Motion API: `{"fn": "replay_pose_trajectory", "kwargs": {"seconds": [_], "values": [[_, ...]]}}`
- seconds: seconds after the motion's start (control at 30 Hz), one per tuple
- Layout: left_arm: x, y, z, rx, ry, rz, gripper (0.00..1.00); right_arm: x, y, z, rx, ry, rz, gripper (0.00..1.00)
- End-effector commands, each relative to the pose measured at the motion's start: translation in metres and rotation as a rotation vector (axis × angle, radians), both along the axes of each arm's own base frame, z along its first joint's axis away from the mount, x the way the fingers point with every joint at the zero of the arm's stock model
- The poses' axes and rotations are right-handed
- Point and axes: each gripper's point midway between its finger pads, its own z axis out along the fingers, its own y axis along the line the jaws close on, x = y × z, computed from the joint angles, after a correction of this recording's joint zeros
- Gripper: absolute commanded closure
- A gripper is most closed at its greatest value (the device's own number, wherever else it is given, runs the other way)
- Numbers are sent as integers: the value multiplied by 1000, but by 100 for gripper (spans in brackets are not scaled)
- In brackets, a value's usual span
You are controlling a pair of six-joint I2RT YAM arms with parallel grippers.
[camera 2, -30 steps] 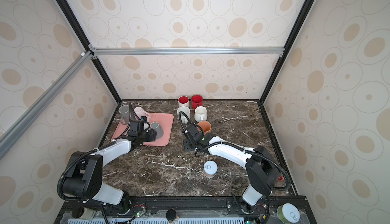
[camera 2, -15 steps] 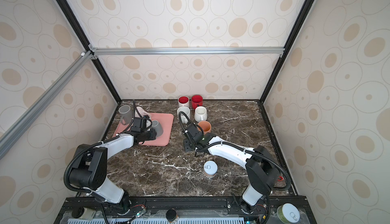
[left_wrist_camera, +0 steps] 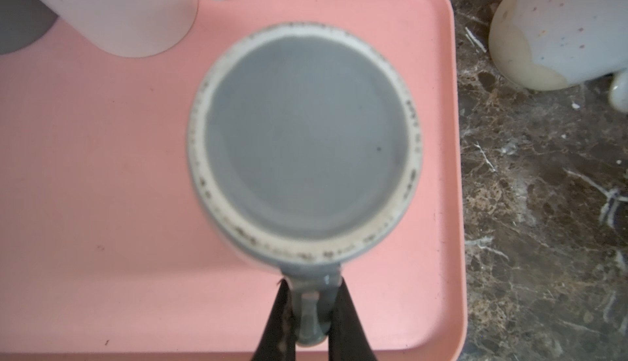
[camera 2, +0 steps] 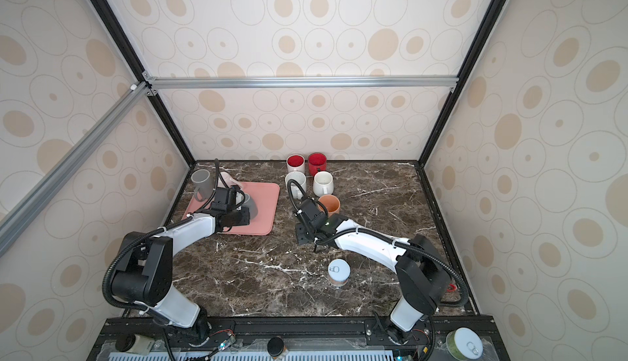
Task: Turn the mug right side up
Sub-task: 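Raise the grey mug with the left gripper while the right gripper moves toward it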
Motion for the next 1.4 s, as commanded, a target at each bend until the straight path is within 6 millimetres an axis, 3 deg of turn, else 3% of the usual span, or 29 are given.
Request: {"fn": "replay_pose_trajectory", "kwargs": {"seconds": [0.0,0.27,0.47,0.83,1.03,1.3,1.37], "values": [[14,-9,41,-35,-105,-28,100,4,-9,17,-16,-46,-18,52],[18,-24,88,-142,-218,-65,100,8,3,19,42,-39,-26,53],[17,-35,125,-274,-324,-98,100,9,0,25,42,-57,-40,53],[1,-36,163,-580,-436,-157,100,16,12,43,168,-105,-68,53],[-7,-39,190,-718,-528,-229,100,23,34,65,304,-150,-37,54],[-15,-57,232,-882,-636,-375,100,29,70,114,596,-221,38,54],[-19,-58,235,-908,-650,-382,100,32,76,122,663,-215,54,55]]}}
